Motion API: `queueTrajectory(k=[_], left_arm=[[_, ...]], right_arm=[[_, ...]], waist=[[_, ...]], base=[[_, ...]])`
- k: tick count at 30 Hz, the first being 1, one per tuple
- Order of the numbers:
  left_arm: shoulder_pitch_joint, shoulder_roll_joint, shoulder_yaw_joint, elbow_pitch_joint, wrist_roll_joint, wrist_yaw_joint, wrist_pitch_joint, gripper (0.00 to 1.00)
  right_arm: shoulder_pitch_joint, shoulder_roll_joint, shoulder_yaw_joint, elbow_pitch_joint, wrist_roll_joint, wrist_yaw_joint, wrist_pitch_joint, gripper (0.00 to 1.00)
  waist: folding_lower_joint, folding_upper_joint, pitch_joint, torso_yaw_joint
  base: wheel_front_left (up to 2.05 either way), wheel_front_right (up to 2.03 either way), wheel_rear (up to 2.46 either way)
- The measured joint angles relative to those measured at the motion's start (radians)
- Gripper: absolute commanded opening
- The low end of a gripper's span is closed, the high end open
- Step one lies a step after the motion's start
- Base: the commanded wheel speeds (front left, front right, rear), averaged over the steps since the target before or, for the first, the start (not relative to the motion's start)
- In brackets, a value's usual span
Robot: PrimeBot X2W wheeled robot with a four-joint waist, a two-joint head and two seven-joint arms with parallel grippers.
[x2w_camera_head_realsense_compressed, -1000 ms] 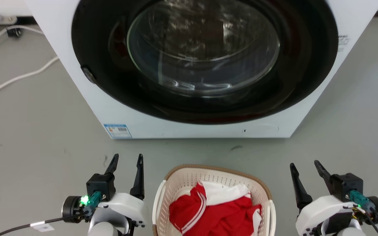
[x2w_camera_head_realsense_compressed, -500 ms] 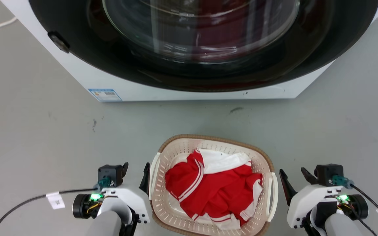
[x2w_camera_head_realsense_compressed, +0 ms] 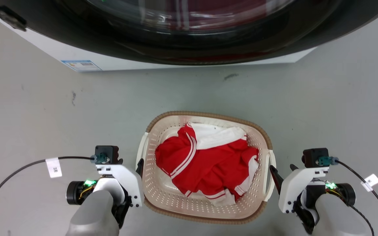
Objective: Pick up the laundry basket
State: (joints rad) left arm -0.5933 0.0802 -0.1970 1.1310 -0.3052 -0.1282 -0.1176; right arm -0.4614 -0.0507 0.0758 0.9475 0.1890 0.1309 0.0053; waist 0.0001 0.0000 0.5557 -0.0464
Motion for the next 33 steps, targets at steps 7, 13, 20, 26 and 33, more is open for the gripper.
queueTrajectory(k=[7, 13, 20, 26, 33], left_arm=[[-0.077, 0.000, -0.046, 0.056, -0.030, -0.001, 0.028, 1.00], [-0.139, 0.009, -0.085, 0.081, -0.061, -0.001, 0.052, 1.00], [-0.195, 0.027, -0.120, 0.107, -0.091, -0.002, 0.099, 1.00], [-0.218, 0.034, -0.150, 0.116, -0.127, -0.002, 0.135, 1.00], [-0.234, 0.035, -0.189, 0.106, -0.174, -0.002, 0.152, 0.00]], right_arm=[[-0.106, 0.000, 0.041, 0.138, 0.040, 0.000, -0.024, 1.00], [-0.183, 0.000, 0.097, 0.224, 0.087, 0.000, -0.034, 1.00], [-0.240, 0.000, 0.188, 0.265, 0.168, 0.000, -0.012, 1.00], [-0.260, 0.000, 0.277, 0.269, 0.255, 0.000, 0.021, 1.00], [-0.281, 0.000, 0.360, 0.271, 0.343, 0.000, 0.043, 0.00]], waist=[[0.0000, 0.0000, 0.072, -0.012], [0.0000, 0.0000, 0.127, -0.020], [0.0000, 0.0000, 0.184, -0.027], [-0.0001, 0.0000, 0.224, -0.032], [0.0000, 0.0000, 0.259, -0.029]], base=[[0.00, 0.00, 0.00], [0.00, 0.00, 0.00], [0.00, 0.00, 0.00], [0.00, 0.00, 0.00], [0.00, 0.00, 0.00]])
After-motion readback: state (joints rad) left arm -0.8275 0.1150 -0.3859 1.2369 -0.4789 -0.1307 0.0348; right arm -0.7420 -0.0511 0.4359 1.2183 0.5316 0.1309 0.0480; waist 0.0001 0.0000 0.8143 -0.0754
